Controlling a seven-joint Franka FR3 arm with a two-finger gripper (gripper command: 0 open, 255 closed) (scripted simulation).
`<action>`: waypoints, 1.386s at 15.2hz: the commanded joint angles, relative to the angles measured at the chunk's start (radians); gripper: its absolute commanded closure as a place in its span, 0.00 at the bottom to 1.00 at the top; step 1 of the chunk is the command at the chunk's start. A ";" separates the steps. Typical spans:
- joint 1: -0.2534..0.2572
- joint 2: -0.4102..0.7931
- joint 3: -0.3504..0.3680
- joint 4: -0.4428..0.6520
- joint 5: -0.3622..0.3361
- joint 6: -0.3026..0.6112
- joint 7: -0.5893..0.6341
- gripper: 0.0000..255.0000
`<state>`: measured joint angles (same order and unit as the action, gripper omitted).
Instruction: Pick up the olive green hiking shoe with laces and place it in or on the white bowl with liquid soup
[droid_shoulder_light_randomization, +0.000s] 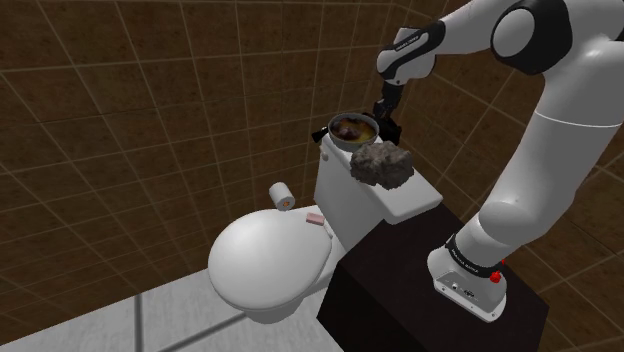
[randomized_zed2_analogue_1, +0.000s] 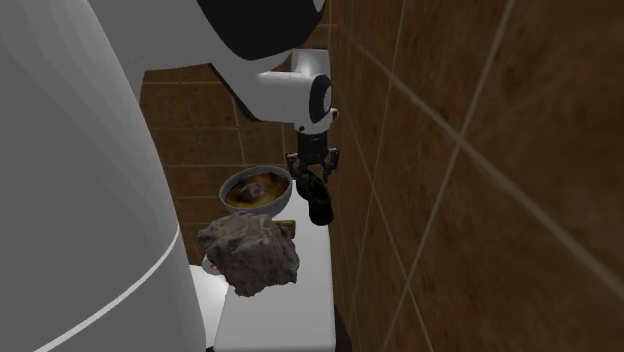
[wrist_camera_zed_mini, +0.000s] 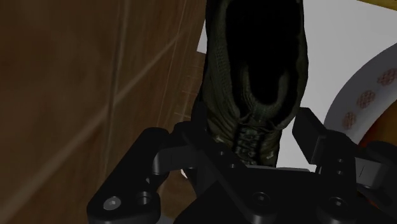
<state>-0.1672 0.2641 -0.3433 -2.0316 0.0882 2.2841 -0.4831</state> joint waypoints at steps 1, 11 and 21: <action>-0.008 -0.023 -0.014 0.016 -0.011 -0.022 0.004 1.00; -0.004 -0.090 -0.018 0.073 -0.044 -0.141 0.024 1.00; -0.003 -0.137 -0.018 0.154 -0.066 -0.266 0.036 1.00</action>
<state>-0.1614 0.1344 -0.3500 -1.8976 0.0294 2.0251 -0.4461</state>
